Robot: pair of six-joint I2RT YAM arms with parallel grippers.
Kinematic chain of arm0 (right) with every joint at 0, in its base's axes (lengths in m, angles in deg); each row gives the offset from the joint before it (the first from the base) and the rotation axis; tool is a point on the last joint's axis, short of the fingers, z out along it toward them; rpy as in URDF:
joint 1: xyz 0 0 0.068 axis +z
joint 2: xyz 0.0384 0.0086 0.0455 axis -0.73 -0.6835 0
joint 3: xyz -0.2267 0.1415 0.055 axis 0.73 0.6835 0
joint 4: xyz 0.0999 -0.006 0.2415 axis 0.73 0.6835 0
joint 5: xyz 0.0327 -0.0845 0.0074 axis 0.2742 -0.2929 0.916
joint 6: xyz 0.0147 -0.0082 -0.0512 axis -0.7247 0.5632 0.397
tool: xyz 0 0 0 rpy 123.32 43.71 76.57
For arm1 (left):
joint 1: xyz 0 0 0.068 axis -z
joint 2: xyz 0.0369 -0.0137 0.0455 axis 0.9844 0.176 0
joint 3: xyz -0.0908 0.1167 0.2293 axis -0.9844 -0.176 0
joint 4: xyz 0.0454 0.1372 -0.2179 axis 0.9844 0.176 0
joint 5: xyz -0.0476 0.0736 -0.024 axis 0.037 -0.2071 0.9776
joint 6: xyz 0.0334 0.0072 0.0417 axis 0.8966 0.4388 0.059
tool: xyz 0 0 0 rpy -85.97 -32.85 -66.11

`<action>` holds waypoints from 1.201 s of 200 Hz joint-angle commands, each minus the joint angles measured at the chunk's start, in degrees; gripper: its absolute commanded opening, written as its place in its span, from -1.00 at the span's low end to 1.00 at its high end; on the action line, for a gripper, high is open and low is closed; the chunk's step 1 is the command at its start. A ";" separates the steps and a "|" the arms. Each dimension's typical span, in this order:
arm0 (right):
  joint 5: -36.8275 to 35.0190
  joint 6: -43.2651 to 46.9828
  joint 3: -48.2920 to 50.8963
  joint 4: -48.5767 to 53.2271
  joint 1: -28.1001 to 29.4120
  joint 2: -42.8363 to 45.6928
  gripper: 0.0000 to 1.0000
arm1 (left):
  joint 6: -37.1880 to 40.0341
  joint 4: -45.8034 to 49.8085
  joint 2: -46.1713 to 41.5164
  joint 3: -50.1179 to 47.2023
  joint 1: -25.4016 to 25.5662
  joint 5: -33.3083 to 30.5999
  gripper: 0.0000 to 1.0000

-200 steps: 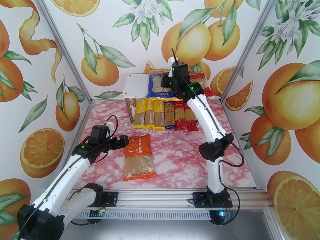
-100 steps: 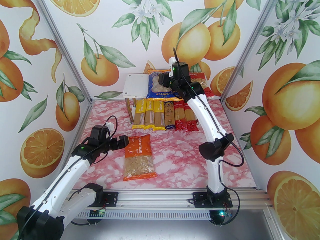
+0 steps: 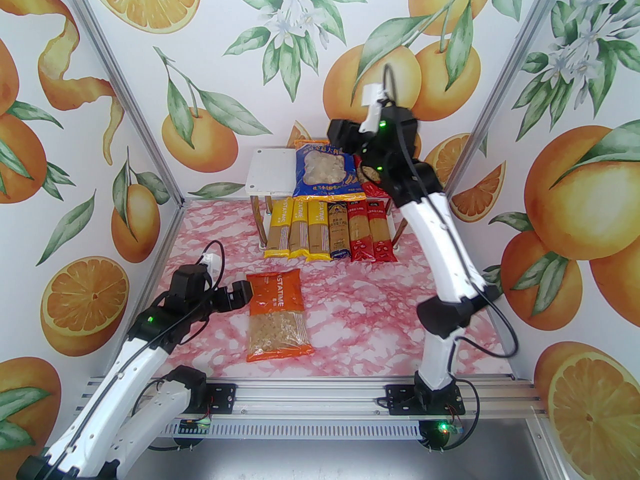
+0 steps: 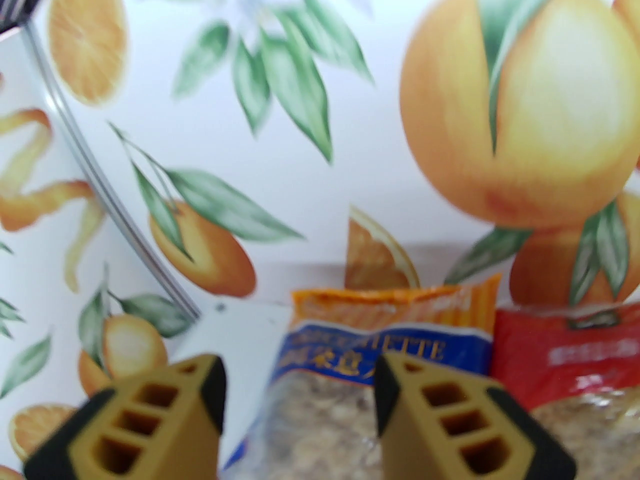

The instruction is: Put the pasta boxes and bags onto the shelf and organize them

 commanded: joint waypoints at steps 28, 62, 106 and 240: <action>-3.93 7.06 29.75 5.33 4.47 24.73 0.15 | -10.39 1.03 -1.34 -4.99 12.50 -8.00 0.93; -11.88 4.18 52.41 14.00 11.85 42.33 0.15 | -17.76 -0.09 2.84 -5.50 24.62 -16.98 0.93; -7.57 -7.32 71.78 24.91 13.72 56.79 0.09 | -24.11 -4.77 11.31 -4.40 32.51 -22.67 0.98; -2.23 -8.30 89.51 17.66 13.50 60.18 0.28 | -28.87 -6.06 39.90 9.20 32.98 -23.93 1.00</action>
